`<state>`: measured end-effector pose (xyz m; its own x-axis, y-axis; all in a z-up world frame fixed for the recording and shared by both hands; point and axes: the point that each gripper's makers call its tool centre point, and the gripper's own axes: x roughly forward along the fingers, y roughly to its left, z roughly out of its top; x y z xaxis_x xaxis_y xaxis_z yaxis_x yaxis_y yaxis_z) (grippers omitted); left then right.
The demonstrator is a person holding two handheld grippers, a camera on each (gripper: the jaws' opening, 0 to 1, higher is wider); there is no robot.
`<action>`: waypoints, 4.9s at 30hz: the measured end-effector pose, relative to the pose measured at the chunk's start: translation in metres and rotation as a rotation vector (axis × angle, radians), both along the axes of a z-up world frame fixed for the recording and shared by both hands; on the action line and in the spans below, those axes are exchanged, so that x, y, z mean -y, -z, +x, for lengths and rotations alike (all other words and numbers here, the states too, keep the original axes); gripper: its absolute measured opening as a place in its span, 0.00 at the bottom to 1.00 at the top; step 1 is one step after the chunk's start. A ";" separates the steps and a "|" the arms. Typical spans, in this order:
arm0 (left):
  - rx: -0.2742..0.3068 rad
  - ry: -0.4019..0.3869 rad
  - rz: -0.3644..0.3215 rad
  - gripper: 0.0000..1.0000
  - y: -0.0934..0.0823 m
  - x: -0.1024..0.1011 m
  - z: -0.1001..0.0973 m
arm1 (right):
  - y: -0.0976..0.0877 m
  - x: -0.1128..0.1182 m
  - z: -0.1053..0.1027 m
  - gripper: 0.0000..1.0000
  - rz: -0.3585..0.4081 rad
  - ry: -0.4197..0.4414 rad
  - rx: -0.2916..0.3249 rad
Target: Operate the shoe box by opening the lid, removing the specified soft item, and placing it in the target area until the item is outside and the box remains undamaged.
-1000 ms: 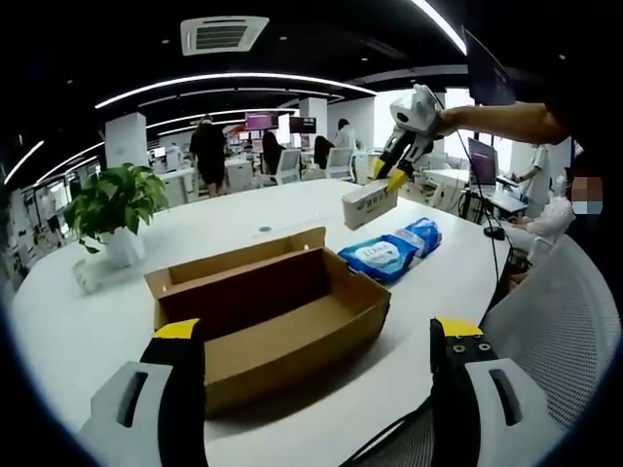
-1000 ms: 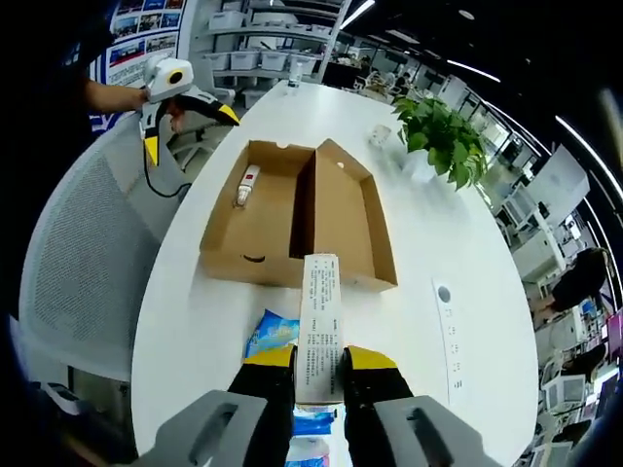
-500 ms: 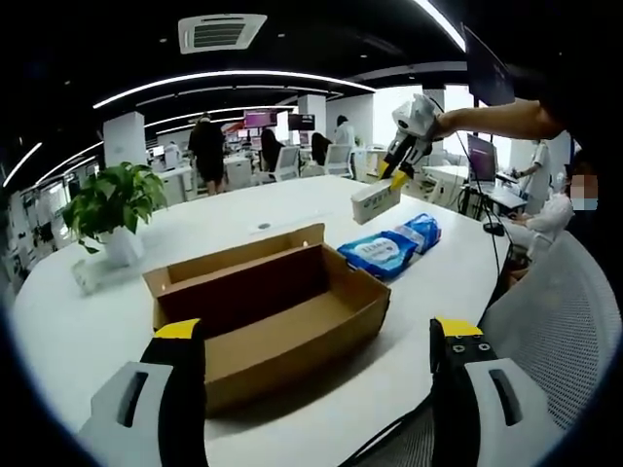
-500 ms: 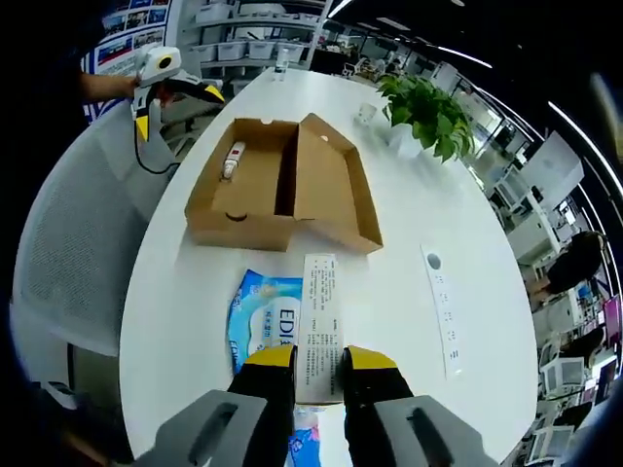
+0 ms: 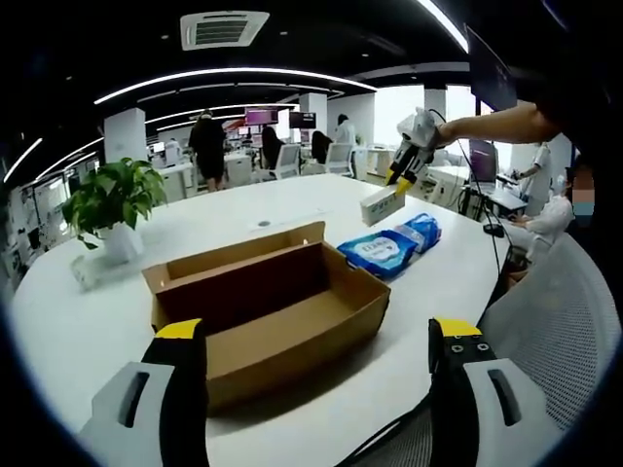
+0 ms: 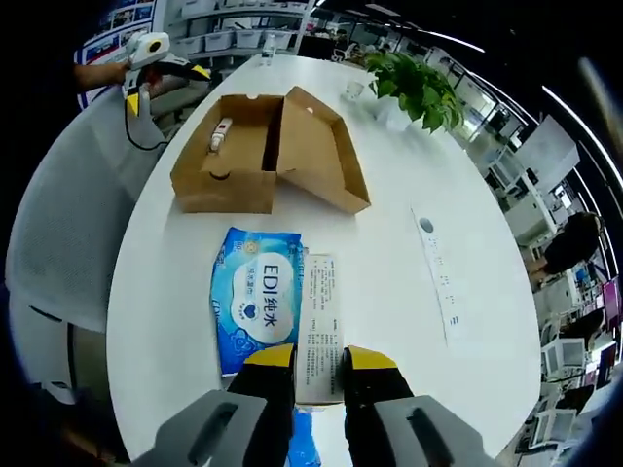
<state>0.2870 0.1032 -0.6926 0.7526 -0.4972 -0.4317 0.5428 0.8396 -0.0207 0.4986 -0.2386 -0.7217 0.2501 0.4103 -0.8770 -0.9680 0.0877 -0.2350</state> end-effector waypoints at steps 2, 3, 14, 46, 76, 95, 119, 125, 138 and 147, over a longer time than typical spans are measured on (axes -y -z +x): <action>0.009 0.002 0.007 0.96 -0.001 0.000 0.000 | 0.004 0.006 0.002 0.14 -0.010 0.004 -0.003; 0.011 0.002 0.006 0.96 -0.002 0.000 0.000 | 0.005 0.009 0.003 0.14 -0.013 0.007 -0.005; -0.001 0.014 0.014 0.96 0.001 0.002 0.000 | 0.025 0.032 0.013 0.14 -0.065 0.031 -0.014; -0.010 0.007 0.015 0.94 0.003 0.001 -0.001 | 0.067 0.092 0.018 0.15 -0.209 0.068 -0.052; -0.017 -0.002 0.027 0.93 0.004 -0.002 0.000 | 0.088 0.121 0.023 0.15 -0.318 -0.013 -0.027; -0.019 -0.002 0.035 0.93 0.004 0.000 0.000 | 0.088 0.125 0.040 0.17 -0.335 -0.009 0.020; -0.019 0.009 0.045 0.92 0.004 0.003 -0.001 | 0.083 0.125 0.044 0.17 -0.337 0.012 0.039; -0.013 0.008 0.046 0.92 0.002 0.003 -0.001 | 0.073 0.122 0.042 0.20 -0.325 0.037 0.058; 0.009 -0.004 0.012 0.92 -0.005 0.000 0.001 | 0.042 0.107 0.025 0.29 -0.225 0.137 0.101; 0.010 0.012 0.010 0.92 -0.005 0.003 -0.001 | 0.018 0.083 -0.007 0.40 -0.100 0.246 0.105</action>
